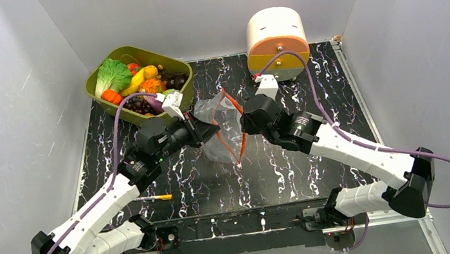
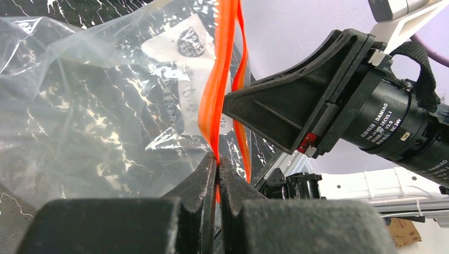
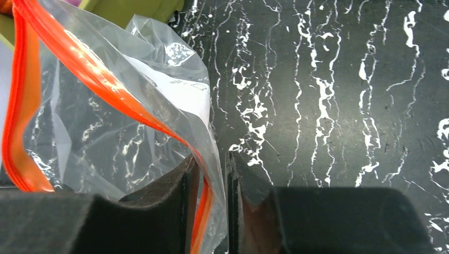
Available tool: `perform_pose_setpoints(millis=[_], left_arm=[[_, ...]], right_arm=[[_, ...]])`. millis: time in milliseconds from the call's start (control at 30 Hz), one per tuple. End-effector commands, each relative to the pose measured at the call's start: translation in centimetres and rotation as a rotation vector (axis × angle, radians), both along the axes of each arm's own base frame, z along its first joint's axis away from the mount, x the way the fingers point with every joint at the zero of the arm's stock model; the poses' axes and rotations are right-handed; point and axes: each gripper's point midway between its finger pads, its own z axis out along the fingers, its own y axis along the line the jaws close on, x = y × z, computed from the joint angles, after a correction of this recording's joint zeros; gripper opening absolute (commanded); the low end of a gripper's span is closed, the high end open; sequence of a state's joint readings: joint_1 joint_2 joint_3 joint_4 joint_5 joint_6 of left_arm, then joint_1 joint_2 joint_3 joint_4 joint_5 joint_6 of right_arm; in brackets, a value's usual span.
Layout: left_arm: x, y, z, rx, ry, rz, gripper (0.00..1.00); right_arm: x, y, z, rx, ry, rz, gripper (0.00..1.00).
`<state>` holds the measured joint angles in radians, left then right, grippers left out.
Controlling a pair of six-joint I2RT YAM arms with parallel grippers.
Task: Place the food in the zip-top bag and seal the zipper
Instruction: Unzip the zipper food storage bag.
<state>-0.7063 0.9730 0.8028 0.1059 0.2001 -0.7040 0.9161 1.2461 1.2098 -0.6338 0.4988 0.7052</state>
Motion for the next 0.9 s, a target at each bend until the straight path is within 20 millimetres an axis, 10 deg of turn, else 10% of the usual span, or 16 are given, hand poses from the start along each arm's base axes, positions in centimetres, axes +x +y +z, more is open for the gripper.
perform_pose_setpoints(millis=[0,367,567,867], left_arm=[[-0.7,-0.1,0.6,0.002,-0.014,-0.034,0.00],[-0.6,3.3,-2.5,0.292,0.035,0.032,0.00],[-0.9,2.4,-2.6,0.269,0.023,-0.018,0.00],[-1.1,-0.9,-0.4,0.099,0.039,-0.115,0.00]], right_arm=[[0.4,-1.6,1.1,0.012,-0.065,-0.071,0.18],[0.7,-7.3,0.9,-0.071,-0.095,-0.232,0.06],[-1.1,-3.8,-2.2,0.038,0.009,-0.048,0.08],[-2.2,0.6,0.7,0.180,0.106,0.044,0.66]])
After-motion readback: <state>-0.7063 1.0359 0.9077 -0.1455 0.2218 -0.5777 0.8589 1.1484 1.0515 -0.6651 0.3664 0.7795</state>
